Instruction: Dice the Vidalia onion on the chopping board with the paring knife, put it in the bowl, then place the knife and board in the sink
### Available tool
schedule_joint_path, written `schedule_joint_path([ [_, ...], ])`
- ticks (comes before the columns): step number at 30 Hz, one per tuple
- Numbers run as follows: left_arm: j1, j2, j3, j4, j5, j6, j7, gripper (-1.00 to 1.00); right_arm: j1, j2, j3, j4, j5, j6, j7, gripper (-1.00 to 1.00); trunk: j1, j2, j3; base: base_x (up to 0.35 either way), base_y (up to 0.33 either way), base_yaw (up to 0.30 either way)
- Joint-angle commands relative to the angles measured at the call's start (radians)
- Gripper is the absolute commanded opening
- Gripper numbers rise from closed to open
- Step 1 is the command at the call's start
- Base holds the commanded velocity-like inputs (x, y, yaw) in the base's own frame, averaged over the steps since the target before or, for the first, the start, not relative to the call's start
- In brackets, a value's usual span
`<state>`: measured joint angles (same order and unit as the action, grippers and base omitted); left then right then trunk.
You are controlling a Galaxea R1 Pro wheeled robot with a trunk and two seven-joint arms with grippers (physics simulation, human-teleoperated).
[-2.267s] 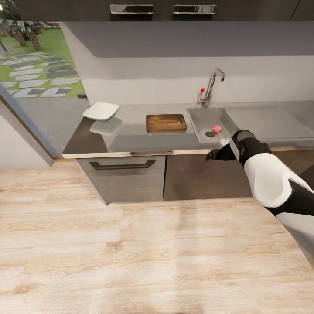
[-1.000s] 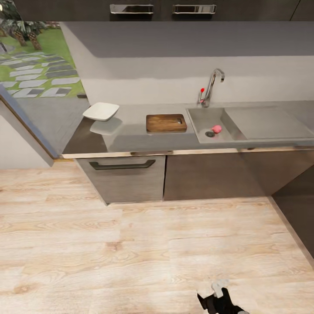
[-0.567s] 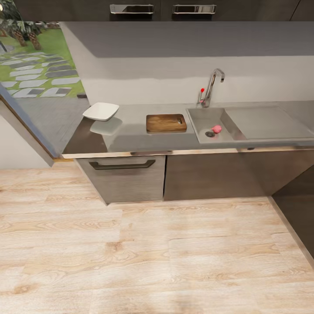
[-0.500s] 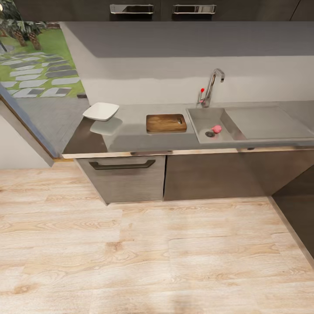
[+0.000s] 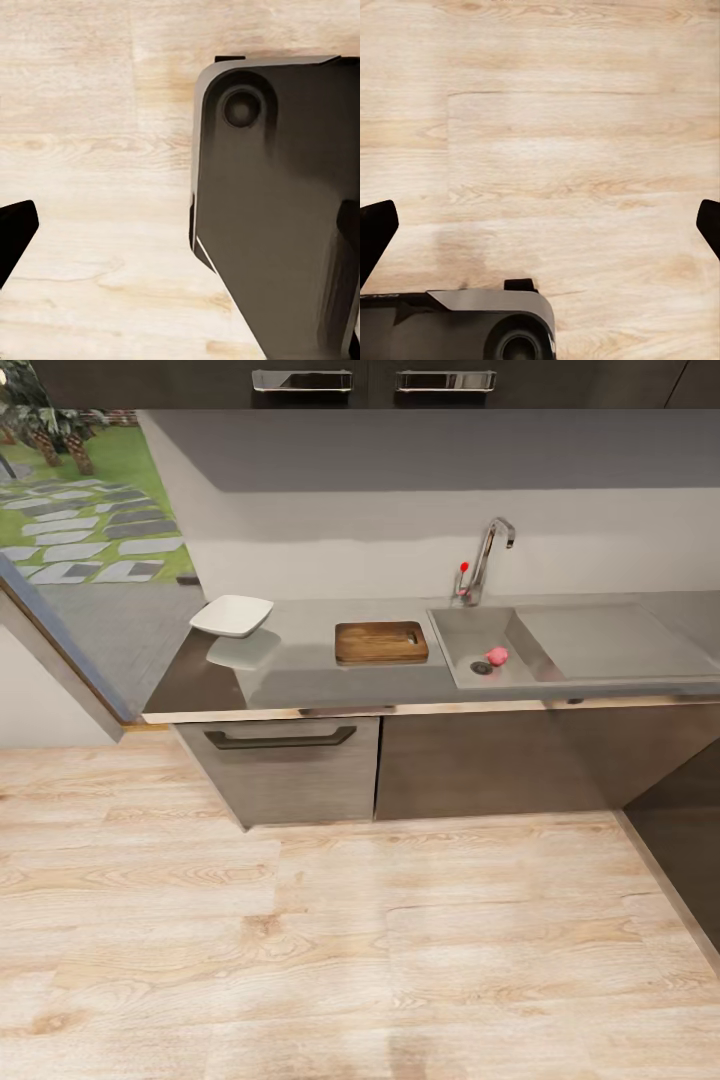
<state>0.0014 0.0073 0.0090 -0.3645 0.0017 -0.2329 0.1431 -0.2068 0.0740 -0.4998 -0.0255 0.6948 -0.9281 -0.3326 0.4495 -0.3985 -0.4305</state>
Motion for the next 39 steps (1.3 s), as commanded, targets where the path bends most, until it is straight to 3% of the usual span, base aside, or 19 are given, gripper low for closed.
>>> schedule_joint_path([
  [1, 0.000, 0.001, 0.000, 0.001, 0.000, -0.003, 0.002, 1.00, 0.000, 0.000, -0.005, 0.001, 0.011, -0.001, -0.008, 1.00, 0.001, -0.001, -0.001, 0.000, 0.000, 0.000],
  [17, 0.000, 0.001, -0.001, 0.004, 0.001, -0.003, 0.002, 1.00, 0.000, 0.000, -0.007, 0.001, 0.008, -0.003, -0.010, 1.00, 0.001, -0.001, 0.000, 0.000, 0.000, 0.000],
  [39, 0.000, -0.001, -0.001, 0.019, 0.000, -0.003, 0.001, 1.00, 0.000, 0.003, -0.006, 0.002, 0.008, -0.002, -0.010, 1.00, 0.001, -0.001, 0.033, 0.000, 0.000, 0.000],
])
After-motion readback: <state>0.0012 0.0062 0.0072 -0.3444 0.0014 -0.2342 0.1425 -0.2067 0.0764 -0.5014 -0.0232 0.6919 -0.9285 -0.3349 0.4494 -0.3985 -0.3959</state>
